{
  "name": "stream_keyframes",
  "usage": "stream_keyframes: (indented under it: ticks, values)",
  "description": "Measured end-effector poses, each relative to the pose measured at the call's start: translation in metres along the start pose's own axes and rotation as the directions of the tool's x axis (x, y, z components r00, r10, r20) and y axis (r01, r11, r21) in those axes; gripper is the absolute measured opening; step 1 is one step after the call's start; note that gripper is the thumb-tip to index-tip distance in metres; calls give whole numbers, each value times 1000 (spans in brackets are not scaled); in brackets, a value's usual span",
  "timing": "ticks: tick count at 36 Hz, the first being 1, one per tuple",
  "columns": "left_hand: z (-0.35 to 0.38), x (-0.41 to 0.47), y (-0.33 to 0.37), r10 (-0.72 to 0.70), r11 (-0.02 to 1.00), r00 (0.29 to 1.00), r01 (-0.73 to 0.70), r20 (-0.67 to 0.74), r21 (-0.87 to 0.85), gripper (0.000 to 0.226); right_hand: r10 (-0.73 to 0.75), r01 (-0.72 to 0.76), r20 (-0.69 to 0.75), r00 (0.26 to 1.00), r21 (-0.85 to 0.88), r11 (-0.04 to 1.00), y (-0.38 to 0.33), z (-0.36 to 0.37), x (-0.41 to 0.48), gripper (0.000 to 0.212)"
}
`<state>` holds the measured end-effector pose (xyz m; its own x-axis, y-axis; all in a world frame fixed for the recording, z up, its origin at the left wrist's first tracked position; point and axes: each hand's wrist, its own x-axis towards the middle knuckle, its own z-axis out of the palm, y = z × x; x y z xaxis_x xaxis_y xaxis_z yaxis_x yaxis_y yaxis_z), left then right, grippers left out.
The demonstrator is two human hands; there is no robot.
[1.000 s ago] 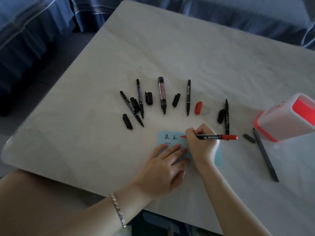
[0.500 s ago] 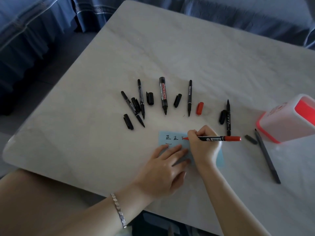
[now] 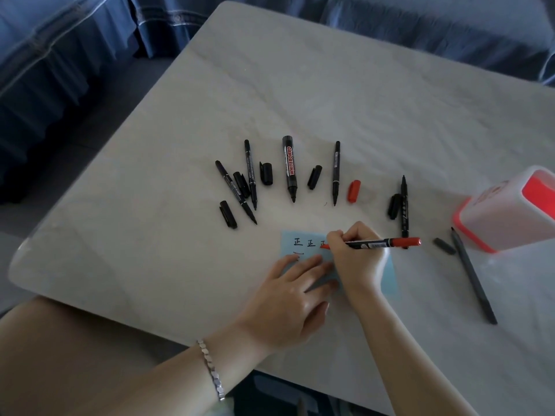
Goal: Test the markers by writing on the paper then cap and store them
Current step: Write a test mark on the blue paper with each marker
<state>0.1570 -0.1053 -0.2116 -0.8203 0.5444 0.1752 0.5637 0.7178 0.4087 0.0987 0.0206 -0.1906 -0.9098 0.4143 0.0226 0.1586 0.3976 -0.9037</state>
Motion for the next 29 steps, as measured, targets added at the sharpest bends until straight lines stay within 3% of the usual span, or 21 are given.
stream_keyframes:
  ticks: [6, 13, 18, 24, 28, 29]
  values:
    - [1, -1, 0, 2, 1000, 1000, -2, -8, 7, 33, 25, -21, -107, 994, 35, 999, 3, -1, 1, 43]
    - [2, 0, 0, 12, 1000, 1000, -11, -14, 9, 32, 86, -44, -186, 979, 217, 975, -4, -4, 2, 32]
    - [2, 0, -1, 24, 1000, 999, -23, -35, 21, 31, 91, -56, -130, 987, 248, 967, -1, -14, 5, 30]
    - [0, -1, -1, 40, 999, 998, -38, -42, 37, 29, -110, 107, 16, 994, 134, 985, -9, -57, 21, 14]
    - [0, 0, 0, 30, 999, 999, -29, -24, 29, 31, 4, -46, 134, 991, 314, 948, -16, -80, 50, 16]
    - [0, -1, 0, 27, 999, 999, -27, -20, 20, 31, -9, -29, 125, 992, 298, 954, -19, -83, 57, 22]
